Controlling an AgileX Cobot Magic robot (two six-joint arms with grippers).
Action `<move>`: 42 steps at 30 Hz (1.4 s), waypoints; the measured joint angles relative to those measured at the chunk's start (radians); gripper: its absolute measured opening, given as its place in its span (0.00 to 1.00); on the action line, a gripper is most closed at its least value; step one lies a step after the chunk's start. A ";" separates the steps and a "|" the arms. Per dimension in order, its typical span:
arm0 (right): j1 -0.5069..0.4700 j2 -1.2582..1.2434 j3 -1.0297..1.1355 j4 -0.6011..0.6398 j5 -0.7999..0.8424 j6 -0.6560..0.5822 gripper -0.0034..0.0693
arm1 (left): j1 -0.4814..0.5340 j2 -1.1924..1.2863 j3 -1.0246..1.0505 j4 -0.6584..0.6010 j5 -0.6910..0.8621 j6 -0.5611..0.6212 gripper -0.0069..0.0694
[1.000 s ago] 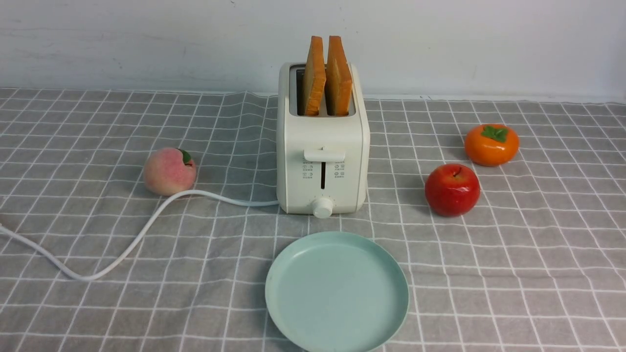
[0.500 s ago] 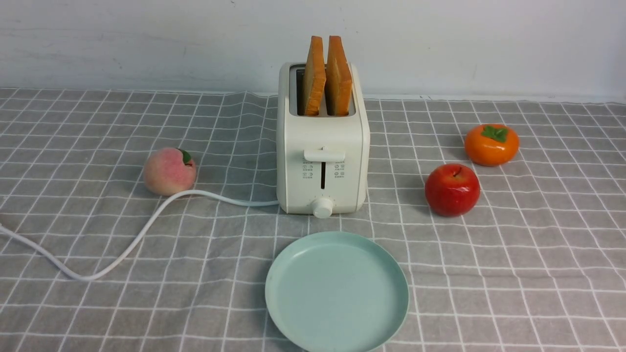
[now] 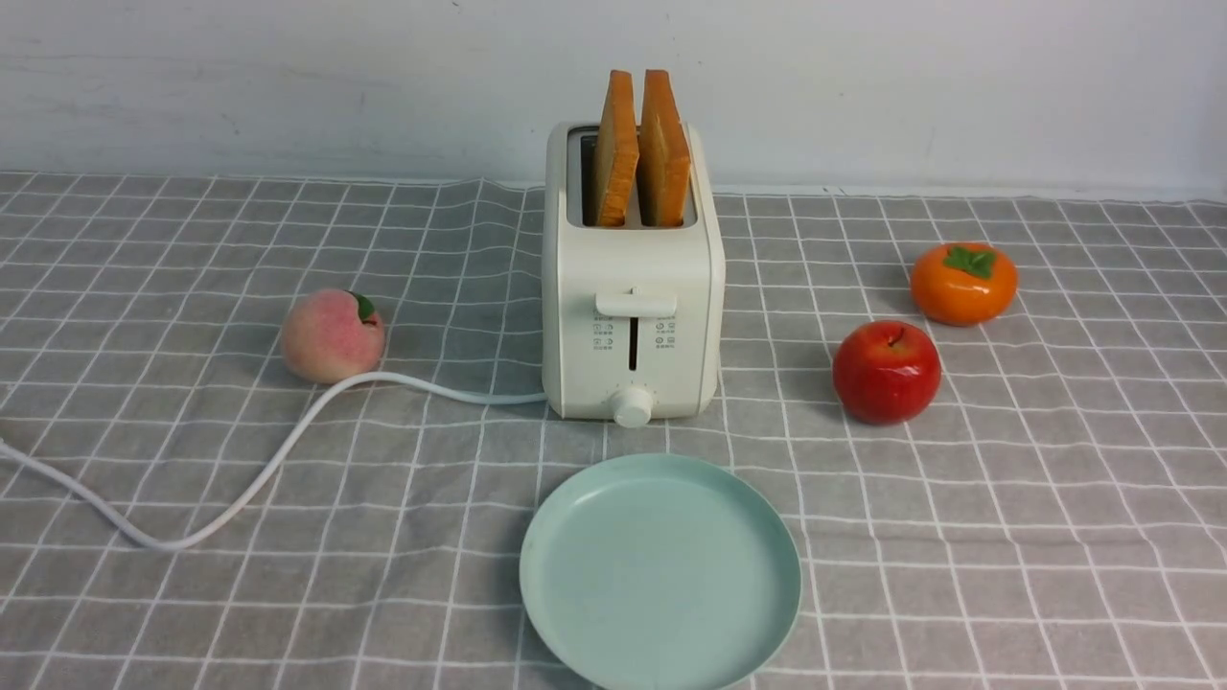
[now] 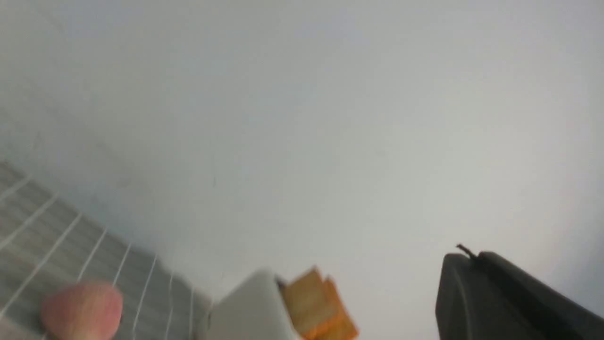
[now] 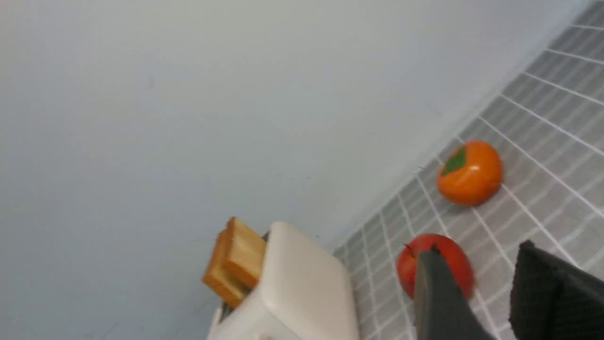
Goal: Take toasted bread from bread machine on grey coffee table place on plate.
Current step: 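Reach for a toast slice standing in the toaster with the left gripper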
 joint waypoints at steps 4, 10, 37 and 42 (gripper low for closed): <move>0.000 0.140 -0.247 -0.081 0.231 -0.107 0.28 | 0.000 0.336 -0.276 0.031 0.412 0.053 0.07; 0.000 0.445 -0.455 -0.130 0.391 -0.202 0.03 | 0.000 0.789 -0.579 -0.052 0.790 0.265 0.07; 0.000 0.729 -0.511 -0.115 0.594 -0.326 0.04 | -0.304 1.820 -1.778 0.197 0.935 0.282 0.12; 0.000 0.729 -0.511 -0.115 0.571 -0.326 0.05 | -0.304 1.878 -1.779 0.148 0.784 0.394 0.41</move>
